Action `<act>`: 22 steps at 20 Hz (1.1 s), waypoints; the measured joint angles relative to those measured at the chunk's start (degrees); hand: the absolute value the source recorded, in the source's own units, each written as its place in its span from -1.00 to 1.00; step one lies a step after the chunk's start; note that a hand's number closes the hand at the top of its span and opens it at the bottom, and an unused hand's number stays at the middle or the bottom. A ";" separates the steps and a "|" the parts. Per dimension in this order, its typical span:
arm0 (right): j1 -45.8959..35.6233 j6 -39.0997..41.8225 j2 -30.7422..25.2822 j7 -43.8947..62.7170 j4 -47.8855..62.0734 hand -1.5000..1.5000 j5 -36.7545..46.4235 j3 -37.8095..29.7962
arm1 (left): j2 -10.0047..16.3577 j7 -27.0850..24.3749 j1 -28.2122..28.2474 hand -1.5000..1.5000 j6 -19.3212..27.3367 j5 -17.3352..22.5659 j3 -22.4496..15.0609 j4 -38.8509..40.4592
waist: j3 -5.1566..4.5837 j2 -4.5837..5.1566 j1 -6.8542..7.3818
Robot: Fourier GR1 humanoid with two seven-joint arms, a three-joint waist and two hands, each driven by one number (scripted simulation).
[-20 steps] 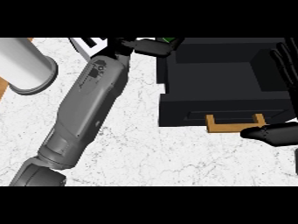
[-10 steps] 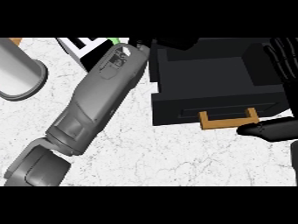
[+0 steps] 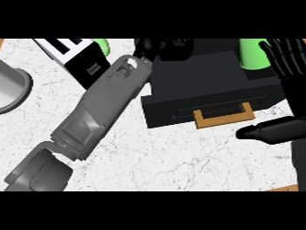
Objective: Pick up the cup, place it into the drawer and close the drawer
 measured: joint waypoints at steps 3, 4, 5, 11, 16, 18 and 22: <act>-0.86 0.25 0.42 -0.44 0.59 -1.00 0.19 0.83 | 0.00 -0.33 0.54 -1.00 -0.43 1.02 -2.06 0.09 | 0.00 0.32 -0.99; -0.94 0.50 0.57 -0.83 0.89 -1.00 0.15 1.06 | 0.00 -0.90 0.73 -1.00 -0.65 1.72 -2.19 -0.14 | -0.01 0.41 -1.10; -1.22 0.98 0.73 -0.80 0.89 -1.00 -0.28 1.48 | 0.02 -1.39 1.16 -1.00 -0.43 2.72 -2.17 -0.57 | -0.01 0.50 -1.57; -2.82 7.30 1.76 -0.12 1.10 1.00 -5.65 5.72 | 0.00 -6.10 3.39 -1.00 -0.84 8.88 -1.17 -3.47 | -0.08 0.76 -2.58; -2.59 15.24 -0.30 2.59 1.28 1.00 -9.79 10.30 | 0.00 -11.50 4.09 -1.00 -1.16 14.05 0.45 -5.86 | -0.15 0.39 -1.82; -2.04 18.51 -2.75 4.37 0.97 1.00 -9.38 12.34 | 0.00 -13.02 4.23 -1.00 -0.58 15.70 0.99 -6.13 | -0.17 0.05 -1.08; 0.03 22.69 -7.45 6.81 0.15 -1.00 -5.47 15.25 | 0.01 -14.56 3.00 -1.00 1.22 17.86 1.57 -5.79 | -0.14 -0.58 0.95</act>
